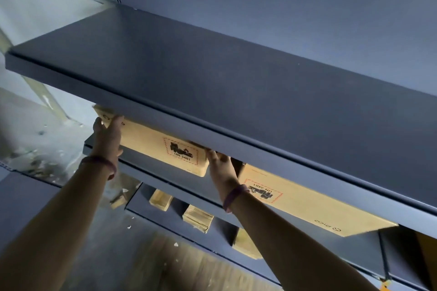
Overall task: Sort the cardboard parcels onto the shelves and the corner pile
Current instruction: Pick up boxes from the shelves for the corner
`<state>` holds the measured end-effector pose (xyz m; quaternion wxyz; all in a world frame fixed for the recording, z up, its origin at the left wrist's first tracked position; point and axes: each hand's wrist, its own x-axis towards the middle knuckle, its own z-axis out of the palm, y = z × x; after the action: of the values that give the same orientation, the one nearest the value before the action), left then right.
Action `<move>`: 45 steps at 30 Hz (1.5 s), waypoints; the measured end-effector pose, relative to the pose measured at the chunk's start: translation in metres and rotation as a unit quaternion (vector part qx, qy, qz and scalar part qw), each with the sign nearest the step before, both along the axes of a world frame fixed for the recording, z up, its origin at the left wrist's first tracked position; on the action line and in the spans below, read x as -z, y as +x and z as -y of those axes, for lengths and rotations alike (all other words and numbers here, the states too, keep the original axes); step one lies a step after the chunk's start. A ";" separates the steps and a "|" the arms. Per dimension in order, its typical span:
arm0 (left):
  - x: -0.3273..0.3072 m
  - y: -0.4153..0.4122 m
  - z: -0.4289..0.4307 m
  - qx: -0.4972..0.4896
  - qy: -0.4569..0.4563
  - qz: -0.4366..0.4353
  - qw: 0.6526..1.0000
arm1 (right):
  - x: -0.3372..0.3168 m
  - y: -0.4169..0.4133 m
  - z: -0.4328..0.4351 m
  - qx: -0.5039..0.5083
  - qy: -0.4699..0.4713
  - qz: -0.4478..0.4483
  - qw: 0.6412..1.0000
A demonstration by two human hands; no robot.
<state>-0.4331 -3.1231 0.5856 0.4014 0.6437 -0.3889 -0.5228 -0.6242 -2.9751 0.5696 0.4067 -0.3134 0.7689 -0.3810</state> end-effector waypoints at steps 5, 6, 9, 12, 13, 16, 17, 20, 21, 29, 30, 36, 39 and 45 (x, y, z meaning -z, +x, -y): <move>-0.001 -0.001 0.028 -0.049 -0.011 -0.025 0.998 | 0.004 0.003 0.024 0.016 0.054 0.000 0.998; 0.004 0.002 0.037 -0.049 -0.015 -0.015 0.999 | 0.003 0.003 0.027 0.037 0.057 0.027 0.997; 0.010 0.007 0.056 -0.034 -0.026 -0.003 0.999 | 0.010 0.005 0.030 0.033 0.052 0.067 0.996; 0.013 0.006 0.059 -0.036 -0.025 -0.049 0.998 | 0.008 0.007 0.031 0.058 0.046 0.135 0.988; 0.017 0.008 0.061 -0.033 -0.023 -0.055 0.998 | 0.009 0.006 0.032 0.066 0.045 0.147 0.986; 0.027 0.014 0.064 -0.001 -0.006 -0.040 0.999 | 0.009 0.004 0.032 0.060 0.051 0.170 0.982; 0.028 0.016 0.063 -0.001 -0.002 -0.051 0.999 | 0.011 0.003 0.032 0.061 0.046 0.179 0.981; 0.023 0.021 0.055 -0.017 -0.004 -0.087 0.996 | 0.013 0.001 0.030 0.084 0.015 0.211 0.974; 0.021 0.024 0.051 -0.018 -0.006 -0.091 0.996 | 0.012 0.001 0.029 0.090 0.006 0.220 0.971; 0.018 0.069 -0.016 -0.053 -0.025 -0.074 0.996 | -0.010 0.025 -0.026 0.076 -0.038 0.308 0.948; 0.017 0.075 -0.029 -0.063 -0.021 -0.070 0.995 | -0.014 0.029 -0.035 0.076 -0.044 0.322 0.943; -0.006 0.108 -0.105 -0.140 -0.013 -0.080 0.987 | -0.027 0.053 -0.091 0.035 -0.039 0.339 0.939; -0.016 0.114 -0.143 -0.147 -0.028 -0.082 0.985 | -0.039 0.054 -0.118 0.019 -0.034 0.331 0.943; -0.041 0.109 -0.237 -0.178 -0.021 -0.068 0.982 | -0.053 0.039 -0.191 -0.006 -0.037 0.320 0.947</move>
<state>-0.3240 -2.8865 0.6270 0.5264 0.6572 -0.2509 -0.4775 -0.5850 -2.7840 0.6224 0.6220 -0.1938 0.5817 -0.4870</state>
